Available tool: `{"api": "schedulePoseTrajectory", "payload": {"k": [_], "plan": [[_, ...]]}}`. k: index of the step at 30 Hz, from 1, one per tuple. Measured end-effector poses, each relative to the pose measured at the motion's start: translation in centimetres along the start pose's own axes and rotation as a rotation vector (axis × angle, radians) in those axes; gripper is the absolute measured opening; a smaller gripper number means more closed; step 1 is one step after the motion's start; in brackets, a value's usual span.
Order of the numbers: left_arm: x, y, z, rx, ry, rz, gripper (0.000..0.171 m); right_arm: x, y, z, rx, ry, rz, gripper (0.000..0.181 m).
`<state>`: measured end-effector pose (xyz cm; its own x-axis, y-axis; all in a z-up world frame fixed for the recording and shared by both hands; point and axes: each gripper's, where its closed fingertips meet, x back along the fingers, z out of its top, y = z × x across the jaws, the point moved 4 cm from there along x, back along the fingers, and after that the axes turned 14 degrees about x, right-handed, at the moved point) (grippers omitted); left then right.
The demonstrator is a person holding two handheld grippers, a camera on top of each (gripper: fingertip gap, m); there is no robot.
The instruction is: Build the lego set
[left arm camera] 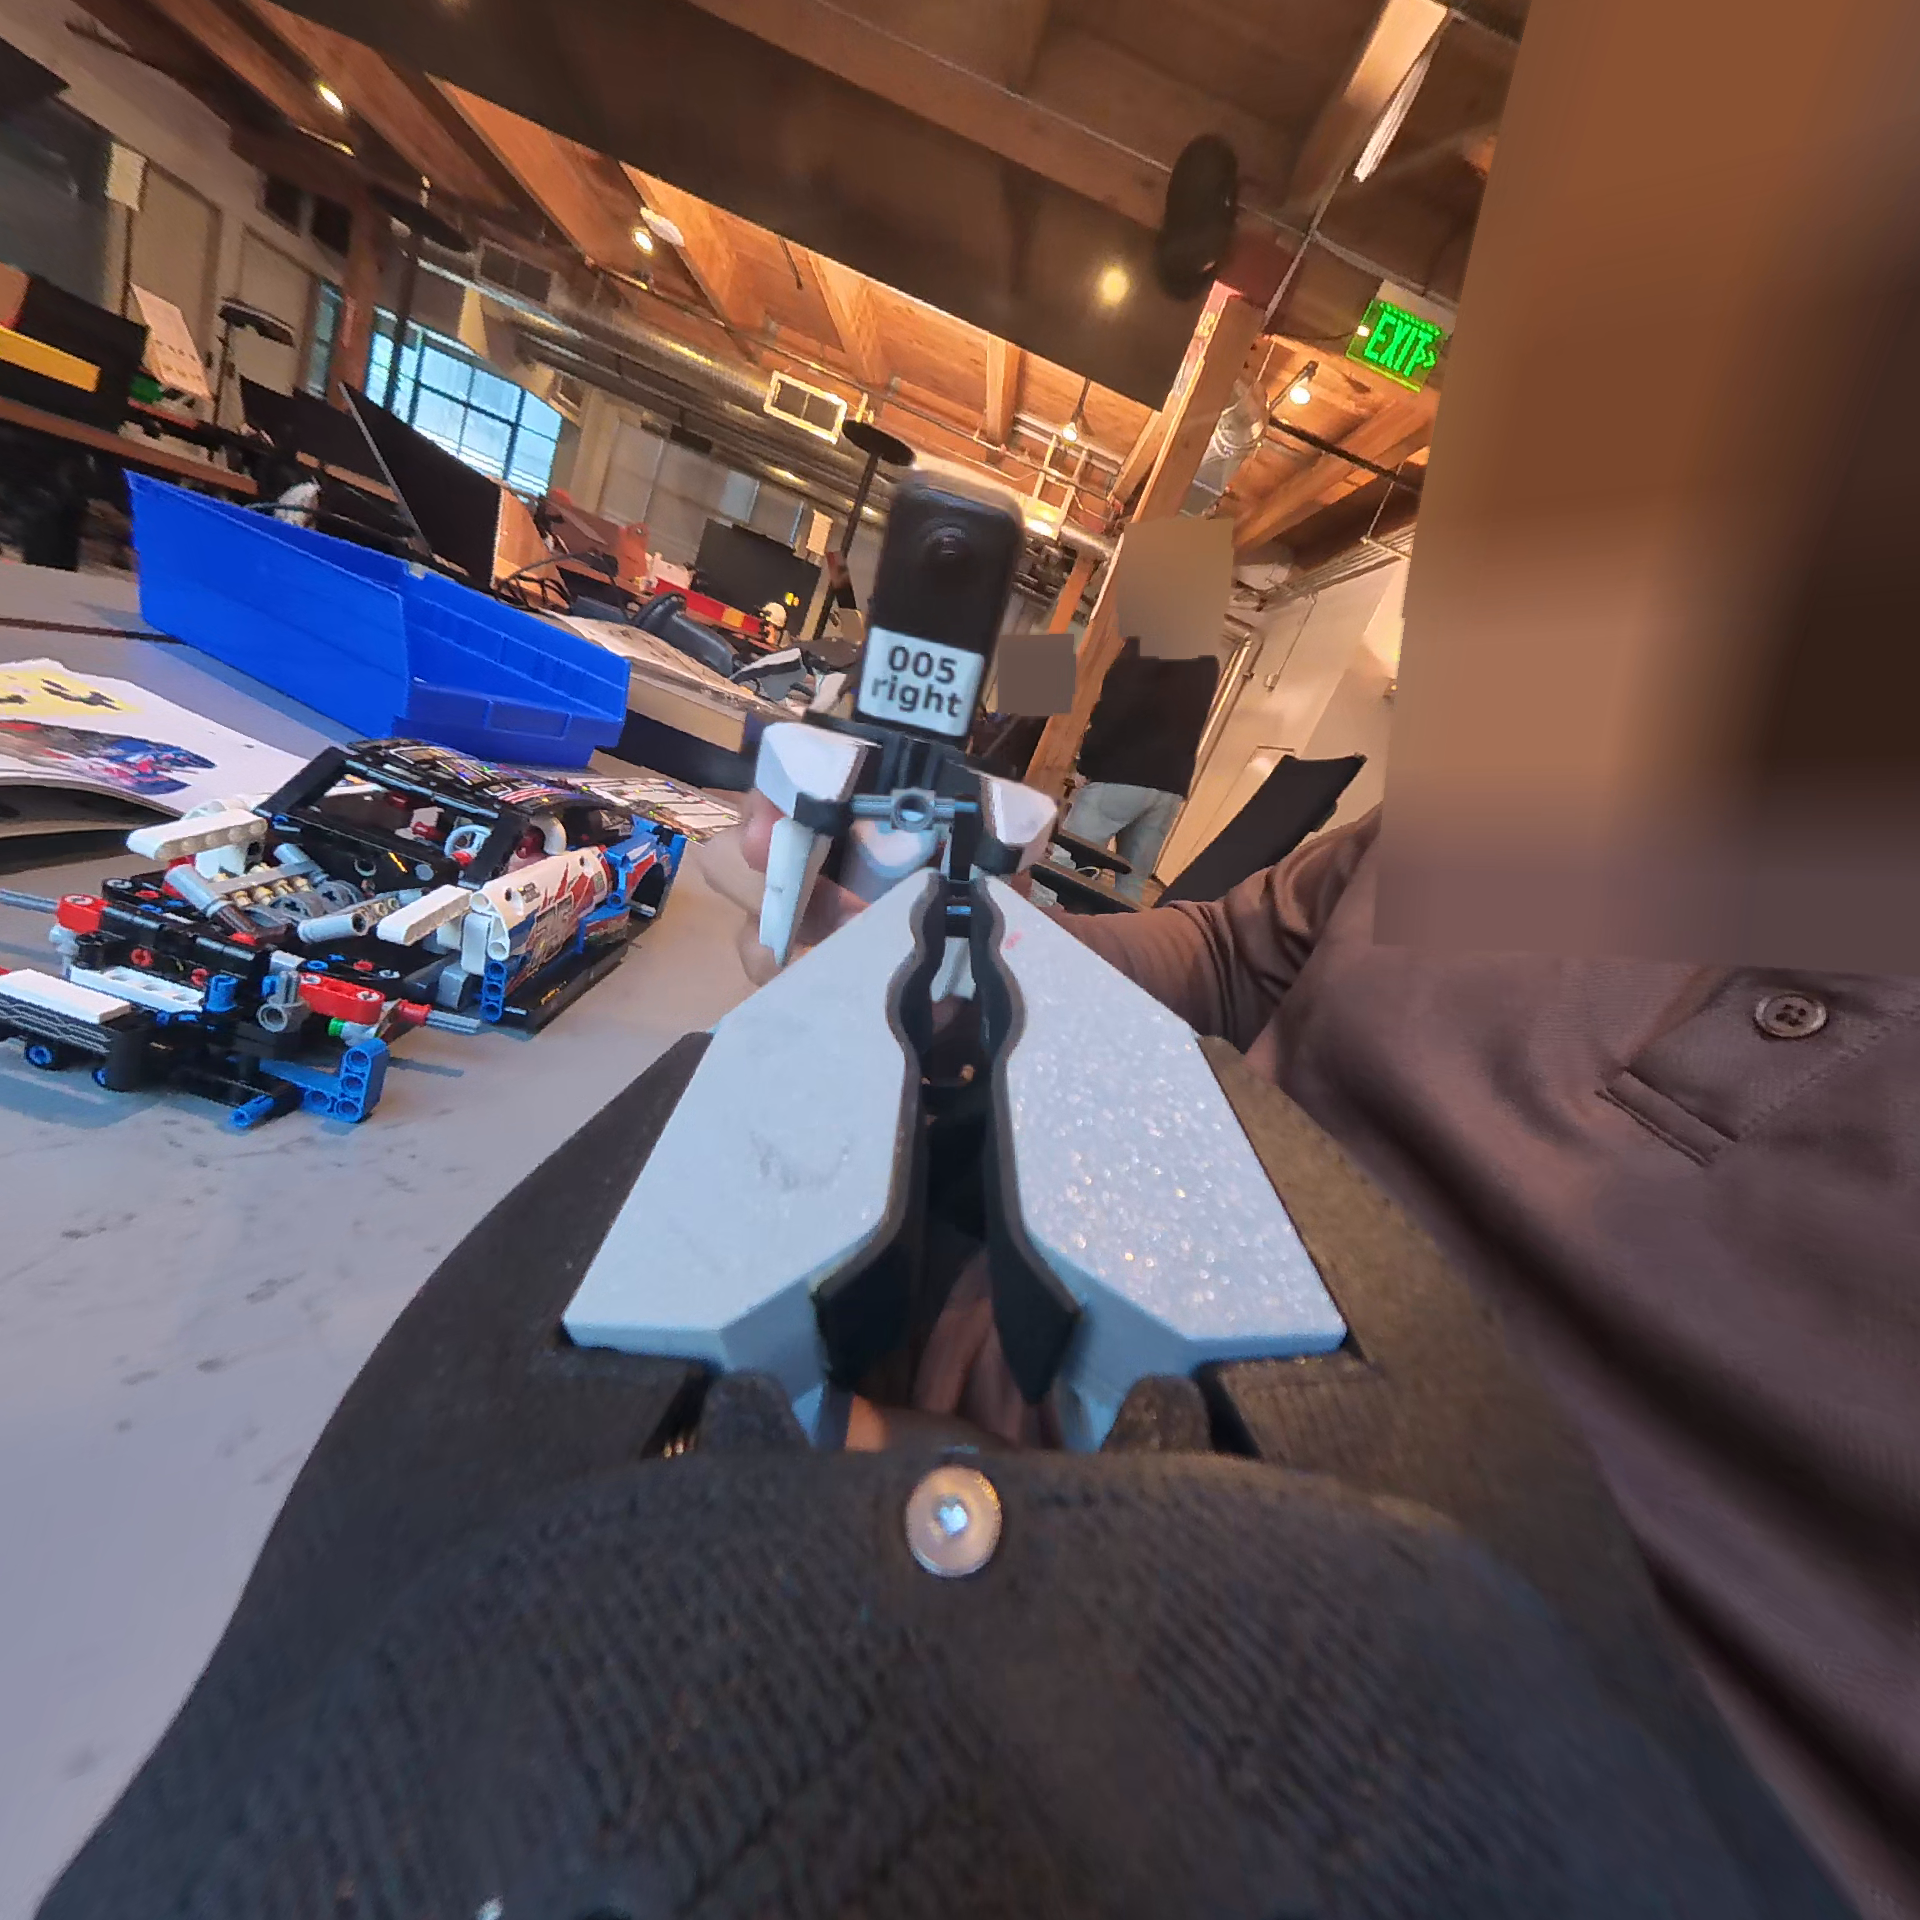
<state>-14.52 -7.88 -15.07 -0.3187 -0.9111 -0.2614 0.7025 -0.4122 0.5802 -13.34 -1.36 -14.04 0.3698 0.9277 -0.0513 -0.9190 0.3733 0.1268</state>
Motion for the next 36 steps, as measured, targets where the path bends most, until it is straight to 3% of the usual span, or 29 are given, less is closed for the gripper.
{"api": "schedulePoseTrajectory", "payload": {"k": [9,14,16,18,20,23,26,29,33,36], "plan": [[-0.1,0.2,0.1,0.13,0.03,-0.074,0.002,-0.1,-0.5,0.9,0.125,-0.038,-0.013,0.023],[0.1,-0.7,-0.1,0.171,0.036,-0.042,0.002,-0.1,0.1,0.4,0.247,-0.18,-0.045,0.024],[0.2,-1.6,-0.3,-0.041,-0.045,0.12,0.002,0.2,1.0,-0.8,0.146,-0.269,-0.031,0.024],[0.0,-2.5,-0.9,-0.424,-0.203,0.363,0.001,1.0,1.9,-1.8,0.039,-0.331,-0.02,0.023],[0.2,-4.0,-1.5,-0.782,-0.368,0.588,0.001,1.9,2.7,-2.0,-0.064,-0.322,-0.03,0.009],[1.4,-7.5,-3.9,-1.11,-0.67,0.753,0.001,3.2,4.4,-4.5,-0.14,-0.473,-0.112,0.015],[2.2,-9.3,-6.0,-1.315,-0.901,0.735,0.001,3.5,4.5,-7.4,-0.163,-0.653,-0.114,0.017],[2.1,-9.3,-5.9,-1.463,-0.943,0.73,0.001,2.9,3.9,-9.0,-0.213,-0.743,-0.055,0.017],[2.1,-9.3,-6.2,-1.728,-0.932,0.664,0.0,1.8,3.9,-9.0,-0.245,-0.771,0.022,0.018],[2.1,-9.1,-6.4,-1.739,-0.971,0.601,0.001,1.0,3.9,-9.2,-0.249,-0.82,0.083,0.007]]}}
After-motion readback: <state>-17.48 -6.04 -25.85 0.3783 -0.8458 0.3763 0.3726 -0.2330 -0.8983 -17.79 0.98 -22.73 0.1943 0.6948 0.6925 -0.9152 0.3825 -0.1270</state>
